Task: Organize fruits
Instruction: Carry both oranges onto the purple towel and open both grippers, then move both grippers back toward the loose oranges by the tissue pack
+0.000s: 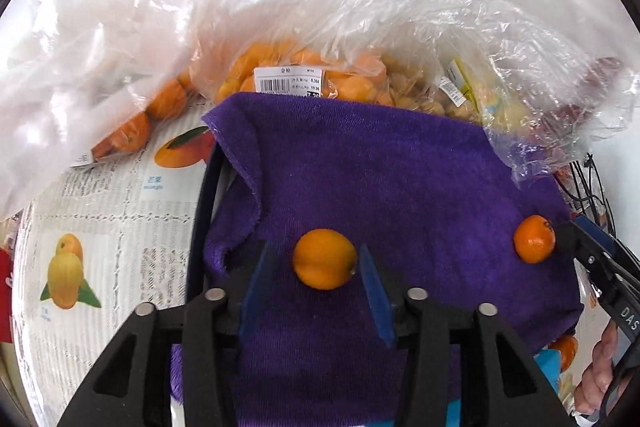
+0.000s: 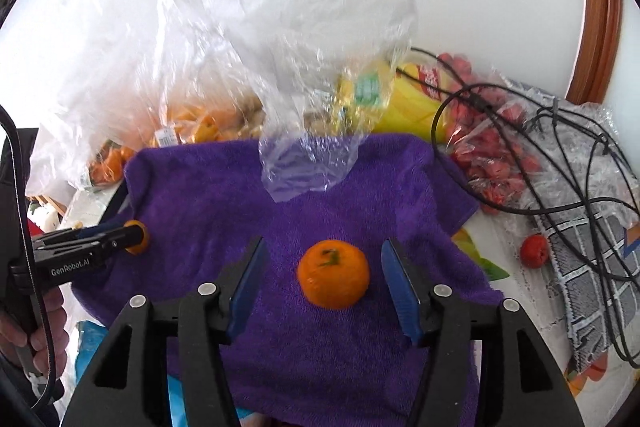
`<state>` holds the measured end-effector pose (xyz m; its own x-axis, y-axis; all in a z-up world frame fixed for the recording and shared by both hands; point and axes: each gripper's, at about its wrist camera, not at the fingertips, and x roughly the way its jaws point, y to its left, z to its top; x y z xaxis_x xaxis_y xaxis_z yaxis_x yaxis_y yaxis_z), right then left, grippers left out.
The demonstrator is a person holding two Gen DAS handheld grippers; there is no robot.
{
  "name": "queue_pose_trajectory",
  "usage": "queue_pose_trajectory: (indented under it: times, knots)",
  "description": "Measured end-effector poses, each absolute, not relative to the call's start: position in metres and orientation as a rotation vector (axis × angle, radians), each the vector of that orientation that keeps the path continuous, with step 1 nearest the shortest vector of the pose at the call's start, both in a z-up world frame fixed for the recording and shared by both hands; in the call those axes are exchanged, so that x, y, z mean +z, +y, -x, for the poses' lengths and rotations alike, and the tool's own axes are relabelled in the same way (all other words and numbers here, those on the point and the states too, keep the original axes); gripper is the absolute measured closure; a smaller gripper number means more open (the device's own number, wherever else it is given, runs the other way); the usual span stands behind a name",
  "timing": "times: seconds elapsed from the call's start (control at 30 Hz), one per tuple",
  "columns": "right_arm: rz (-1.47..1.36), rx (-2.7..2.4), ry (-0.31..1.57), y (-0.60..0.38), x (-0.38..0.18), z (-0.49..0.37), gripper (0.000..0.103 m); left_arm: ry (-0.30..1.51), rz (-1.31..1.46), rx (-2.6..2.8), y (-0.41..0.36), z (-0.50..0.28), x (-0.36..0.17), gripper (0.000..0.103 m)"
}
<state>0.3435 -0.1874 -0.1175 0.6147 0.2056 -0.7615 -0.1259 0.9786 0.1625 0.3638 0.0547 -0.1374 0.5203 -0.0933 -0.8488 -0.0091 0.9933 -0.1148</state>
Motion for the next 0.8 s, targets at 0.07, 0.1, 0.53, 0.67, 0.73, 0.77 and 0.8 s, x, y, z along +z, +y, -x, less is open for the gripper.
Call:
queue_pose_trajectory:
  times: [0.07, 0.1, 0.53, 0.67, 0.73, 0.77, 0.8]
  knots:
    - [-0.103, 0.172, 0.868, -0.191, -0.108, -0.334, 0.032, 1.0, 0.109, -0.04, 0.055, -0.352, -0.128, 0.049]
    - [-0.099, 0.157, 0.858, -0.193, -0.103, -0.328, 0.032, 0.992, 0.112, -0.037, 0.055, -0.346, -0.124, 0.048]
    - [-0.059, -0.003, 0.723, -0.244, -0.066, -0.232, 0.032, 0.896, 0.115, -0.029, 0.049, -0.272, -0.079, 0.047]
    - [-0.105, 0.033, 0.804, -0.258, -0.084, -0.219, 0.042, 0.906, 0.119, -0.032, 0.043, -0.252, -0.081, 0.046]
    - [-0.129, 0.046, 0.849, -0.261, -0.097, -0.215, 0.046, 0.923, 0.127, -0.035, 0.04, -0.246, -0.084, 0.046]
    - [-0.137, 0.066, 0.866, -0.261, -0.103, -0.214, 0.046, 0.937, 0.127, -0.032, 0.038, -0.243, -0.086, 0.045]
    - [-0.137, 0.089, 0.876, -0.26, -0.109, -0.212, 0.046, 0.945, 0.124, -0.035, 0.037, -0.24, -0.088, 0.044]
